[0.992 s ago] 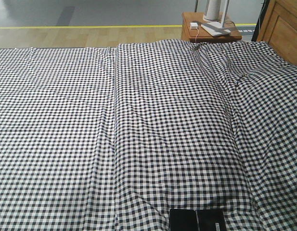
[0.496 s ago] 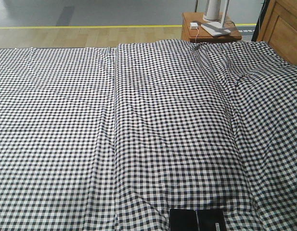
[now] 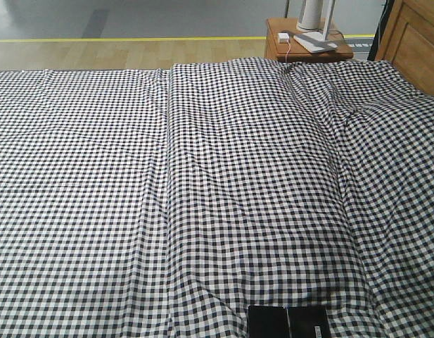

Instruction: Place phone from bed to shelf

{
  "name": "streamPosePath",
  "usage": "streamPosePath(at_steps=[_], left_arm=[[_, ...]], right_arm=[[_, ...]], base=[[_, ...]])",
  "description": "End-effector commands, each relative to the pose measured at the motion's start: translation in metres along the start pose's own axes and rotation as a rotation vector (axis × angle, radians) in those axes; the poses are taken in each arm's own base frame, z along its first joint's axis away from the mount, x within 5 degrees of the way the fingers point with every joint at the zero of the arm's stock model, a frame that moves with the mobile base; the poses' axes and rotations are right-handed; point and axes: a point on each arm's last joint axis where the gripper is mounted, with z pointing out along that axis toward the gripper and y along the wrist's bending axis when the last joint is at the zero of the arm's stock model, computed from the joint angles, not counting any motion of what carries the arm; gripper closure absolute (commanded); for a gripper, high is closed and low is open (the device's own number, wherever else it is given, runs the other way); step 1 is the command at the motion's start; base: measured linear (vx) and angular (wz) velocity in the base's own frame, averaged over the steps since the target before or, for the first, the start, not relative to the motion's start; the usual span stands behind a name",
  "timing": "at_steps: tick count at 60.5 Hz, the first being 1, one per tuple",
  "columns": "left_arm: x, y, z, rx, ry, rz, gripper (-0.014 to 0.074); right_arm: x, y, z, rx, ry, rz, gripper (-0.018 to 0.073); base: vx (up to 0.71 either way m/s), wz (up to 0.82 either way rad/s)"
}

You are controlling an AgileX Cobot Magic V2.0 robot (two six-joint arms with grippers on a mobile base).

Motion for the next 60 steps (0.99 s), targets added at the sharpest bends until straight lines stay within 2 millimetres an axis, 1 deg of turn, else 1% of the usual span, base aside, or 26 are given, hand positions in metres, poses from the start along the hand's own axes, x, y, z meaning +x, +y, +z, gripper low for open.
streamPosePath(at_steps=[1,7,14,22,26,30,34,42,46,53,60], left_arm=[[-0.016,0.001,-0.003,-0.004,-0.109,-0.009,0.0596],[-0.016,0.001,-0.003,-0.004,-0.109,-0.009,0.0596],[-0.016,0.001,-0.003,-0.004,-0.109,-0.009,0.0596],[-0.016,0.001,-0.003,-0.004,-0.109,-0.009,0.0596],[-0.016,0.001,-0.003,-0.004,-0.109,-0.009,0.0596],[-0.016,0.001,-0.003,-0.004,-0.109,-0.009,0.0596],[-0.016,0.001,-0.003,-0.004,-0.109,-0.009,0.0596],[-0.016,0.001,-0.003,-0.004,-0.109,-0.009,0.0596],[-0.016,0.001,-0.003,-0.004,-0.109,-0.009,0.0596],[-0.016,0.001,-0.003,-0.004,-0.109,-0.009,0.0596],[-0.016,0.001,-0.003,-0.004,-0.109,-0.009,0.0596]], right_arm=[[-0.007,-0.001,-0.001,0.009,-0.093,-0.017,0.0562],[-0.008,-0.001,-0.001,0.01,-0.107,-0.018,0.0562],[-0.014,-0.001,-0.002,0.012,-0.172,-0.018,0.0562],[-0.027,-0.001,-0.005,0.019,-0.313,-0.018,0.0562],[-0.037,-0.001,-0.008,0.023,-0.412,-0.019,0.0562],[-0.047,-0.002,-0.012,0.025,-0.473,-0.019,0.0562],[-0.064,-0.002,-0.018,0.026,-0.525,-0.019,0.0562],[-0.105,-0.003,-0.036,0.03,-0.65,-0.019,0.0562],[-0.123,-0.003,-0.042,0.03,-0.682,-0.019,0.0562],[-0.155,-0.003,-0.041,0.028,-0.624,-0.019,0.0562],[-0.179,-0.004,-0.024,0.021,-0.457,-0.017,0.0561]], base=[[0.0,0.0],[0.0,0.0],[0.0,0.0],[0.0,0.0],[0.0,0.0],[0.0,0.0],[0.0,0.0],[0.0,0.0],[0.0,0.0],[0.0,0.0],[0.0,0.0]])
